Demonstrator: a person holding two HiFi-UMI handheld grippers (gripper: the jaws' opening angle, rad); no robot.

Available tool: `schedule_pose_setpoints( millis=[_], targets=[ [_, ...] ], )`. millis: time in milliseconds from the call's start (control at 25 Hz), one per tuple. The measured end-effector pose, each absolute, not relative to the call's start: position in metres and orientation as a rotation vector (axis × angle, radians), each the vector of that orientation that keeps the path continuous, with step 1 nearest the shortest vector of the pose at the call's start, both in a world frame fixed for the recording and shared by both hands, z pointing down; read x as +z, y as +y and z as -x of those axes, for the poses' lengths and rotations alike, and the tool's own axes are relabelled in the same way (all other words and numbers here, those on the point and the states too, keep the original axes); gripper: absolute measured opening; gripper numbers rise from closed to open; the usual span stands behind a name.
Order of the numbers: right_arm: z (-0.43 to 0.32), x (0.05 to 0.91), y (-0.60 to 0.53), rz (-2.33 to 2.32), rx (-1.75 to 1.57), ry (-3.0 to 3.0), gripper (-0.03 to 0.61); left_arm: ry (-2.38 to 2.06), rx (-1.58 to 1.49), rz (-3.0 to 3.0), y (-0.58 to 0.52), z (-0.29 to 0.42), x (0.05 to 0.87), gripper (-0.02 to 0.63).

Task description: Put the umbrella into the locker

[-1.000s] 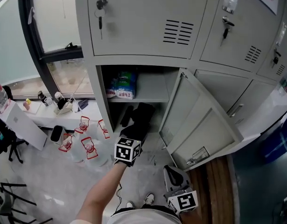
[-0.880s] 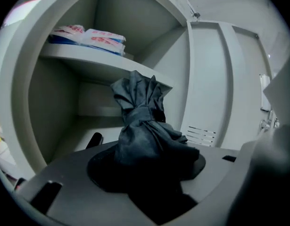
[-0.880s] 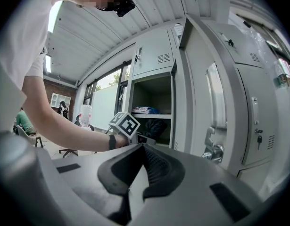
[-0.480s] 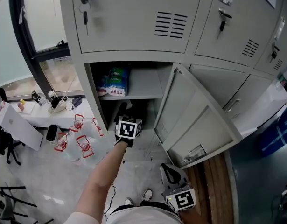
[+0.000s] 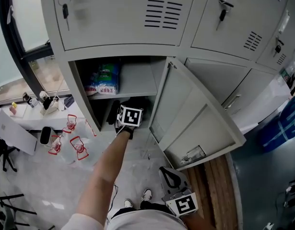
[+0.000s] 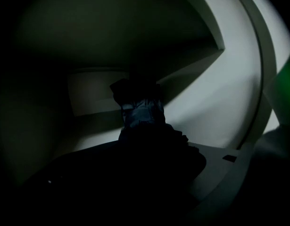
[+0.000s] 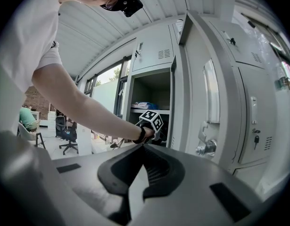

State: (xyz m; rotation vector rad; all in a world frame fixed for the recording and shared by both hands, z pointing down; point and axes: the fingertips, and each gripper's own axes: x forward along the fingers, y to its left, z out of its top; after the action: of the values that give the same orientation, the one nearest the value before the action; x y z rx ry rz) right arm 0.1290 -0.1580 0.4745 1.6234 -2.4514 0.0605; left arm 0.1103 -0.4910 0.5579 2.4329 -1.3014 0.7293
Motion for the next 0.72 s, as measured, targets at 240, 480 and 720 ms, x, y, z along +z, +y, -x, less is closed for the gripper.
schedule_pose_setpoints(
  millis=[240,480,720],
  targets=[
    [-0.136,0.474,-0.155,-1.646,0.057,-2.441,0.015,-1.326,0.824,-2.286,-0.500,-0.104,0.575,0.262],
    [-0.141,0.472,-0.159,-1.658,0.054,-2.441,0.015,-1.300,0.816,-2.262,-0.502,-0.101,0.577,0.279],
    [-0.138,0.469,-0.162,-1.652,0.042,-2.466,0.015,-1.299,0.715,-2.288,-0.501,-0.096,0.569,0.285]
  ],
)
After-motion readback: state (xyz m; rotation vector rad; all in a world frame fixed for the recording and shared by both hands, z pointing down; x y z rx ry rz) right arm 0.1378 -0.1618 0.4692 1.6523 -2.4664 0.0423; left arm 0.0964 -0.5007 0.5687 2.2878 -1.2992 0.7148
